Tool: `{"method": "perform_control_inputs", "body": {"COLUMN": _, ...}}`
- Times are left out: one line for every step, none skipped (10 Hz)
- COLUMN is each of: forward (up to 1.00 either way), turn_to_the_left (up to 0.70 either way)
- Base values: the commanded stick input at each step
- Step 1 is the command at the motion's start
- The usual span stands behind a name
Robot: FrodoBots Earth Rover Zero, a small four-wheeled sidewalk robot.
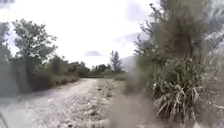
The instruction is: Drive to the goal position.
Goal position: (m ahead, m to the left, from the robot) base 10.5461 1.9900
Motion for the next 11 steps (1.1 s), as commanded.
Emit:
{"method": "perform_control_inputs", "body": {"forward": 0.69, "turn_to_the_left": 0.01}}
{"method": "perform_control_inputs", "body": {"forward": 0.69, "turn_to_the_left": 0.02}}
{"method": "perform_control_inputs", "body": {"forward": 0.69, "turn_to_the_left": 0.10}}
{"method": "perform_control_inputs", "body": {"forward": 0.69, "turn_to_the_left": 0.14}}
{"method": "perform_control_inputs", "body": {"forward": 0.69, "turn_to_the_left": 0.14}}
{"method": "perform_control_inputs", "body": {"forward": 0.69, "turn_to_the_left": 0.14}}
{"method": "perform_control_inputs", "body": {"forward": 0.69, "turn_to_the_left": 0.14}}
{"method": "perform_control_inputs", "body": {"forward": 0.69, "turn_to_the_left": 0.14}}
{"method": "perform_control_inputs", "body": {"forward": 0.69, "turn_to_the_left": 0.14}}
{"method": "perform_control_inputs", "body": {"forward": 0.69, "turn_to_the_left": 0.14}}
{"method": "perform_control_inputs", "body": {"forward": 0.69, "turn_to_the_left": 0.13}}
